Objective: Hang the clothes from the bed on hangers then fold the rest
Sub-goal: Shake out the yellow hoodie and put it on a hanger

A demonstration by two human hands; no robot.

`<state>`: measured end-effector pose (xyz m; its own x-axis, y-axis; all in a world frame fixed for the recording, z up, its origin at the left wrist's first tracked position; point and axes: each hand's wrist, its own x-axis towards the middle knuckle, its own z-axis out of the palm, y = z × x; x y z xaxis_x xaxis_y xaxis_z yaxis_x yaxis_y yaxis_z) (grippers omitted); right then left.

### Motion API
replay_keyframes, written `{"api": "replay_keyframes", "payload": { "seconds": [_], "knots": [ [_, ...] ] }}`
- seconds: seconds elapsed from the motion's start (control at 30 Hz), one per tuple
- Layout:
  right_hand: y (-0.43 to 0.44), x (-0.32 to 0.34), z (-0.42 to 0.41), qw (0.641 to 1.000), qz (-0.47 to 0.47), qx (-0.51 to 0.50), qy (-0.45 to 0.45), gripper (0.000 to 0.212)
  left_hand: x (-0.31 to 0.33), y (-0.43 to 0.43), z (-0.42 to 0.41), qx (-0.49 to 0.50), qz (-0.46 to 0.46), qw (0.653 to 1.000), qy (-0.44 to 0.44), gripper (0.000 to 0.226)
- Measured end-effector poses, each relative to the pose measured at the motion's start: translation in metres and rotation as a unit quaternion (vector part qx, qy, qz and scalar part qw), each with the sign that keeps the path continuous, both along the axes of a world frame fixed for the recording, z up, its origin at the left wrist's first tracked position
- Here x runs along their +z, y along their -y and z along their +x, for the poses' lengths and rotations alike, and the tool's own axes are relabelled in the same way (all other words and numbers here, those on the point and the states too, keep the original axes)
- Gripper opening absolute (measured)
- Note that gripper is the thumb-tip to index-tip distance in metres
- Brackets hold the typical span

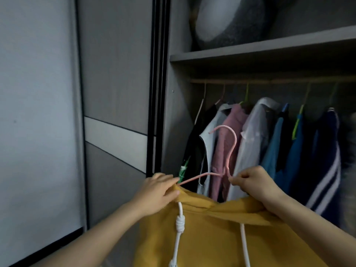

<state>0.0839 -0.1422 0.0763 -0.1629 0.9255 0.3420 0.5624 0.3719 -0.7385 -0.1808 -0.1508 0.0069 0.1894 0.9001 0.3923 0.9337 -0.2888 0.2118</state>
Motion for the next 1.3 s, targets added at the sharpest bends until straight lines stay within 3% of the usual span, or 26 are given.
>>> {"api": "replay_keyframes", "payload": {
  "seconds": [0.27,0.43,0.57,0.77,0.93,1.0,1.13,1.2,1.3],
  "knots": [
    [-0.073,0.004,-0.032,0.998,-0.048,-0.022,-0.02,0.039,0.013,-0.106,-0.039,-0.017,-0.026,0.988,0.151,0.055],
    [-0.085,0.01,-0.041,0.99,-0.065,-0.118,-0.04,0.035,0.048,-0.191,-0.032,-0.086,-0.018,0.956,0.279,0.044],
    [-0.082,0.02,-0.051,0.972,-0.074,-0.212,-0.063,0.032,0.083,-0.254,-0.009,-0.122,-0.028,0.937,0.325,0.041],
    [-0.077,0.03,-0.087,0.939,-0.092,-0.33,-0.043,0.035,0.118,-0.309,0.032,-0.208,-0.02,0.936,0.284,0.048],
    [-0.072,0.038,-0.117,0.913,-0.066,-0.403,-0.018,0.024,0.12,-0.31,0.064,-0.181,0.066,0.965,0.18,0.045],
    [-0.074,0.038,-0.128,0.903,-0.043,-0.428,-0.001,0.023,0.12,-0.312,0.07,-0.243,0.082,0.957,0.133,0.046],
    [-0.085,0.036,-0.144,0.896,-0.01,-0.443,0.032,0.023,0.136,-0.313,0.087,-0.375,0.014,0.927,0.024,0.063],
    [-0.093,0.037,-0.146,0.889,-0.004,-0.458,0.03,0.021,0.146,-0.317,0.092,-0.384,0.005,0.921,-0.058,0.071],
    [-0.101,0.04,-0.144,0.875,-0.001,-0.484,0.007,0.019,0.151,-0.337,0.086,-0.358,-0.022,0.926,-0.114,0.07]
  ]
}}
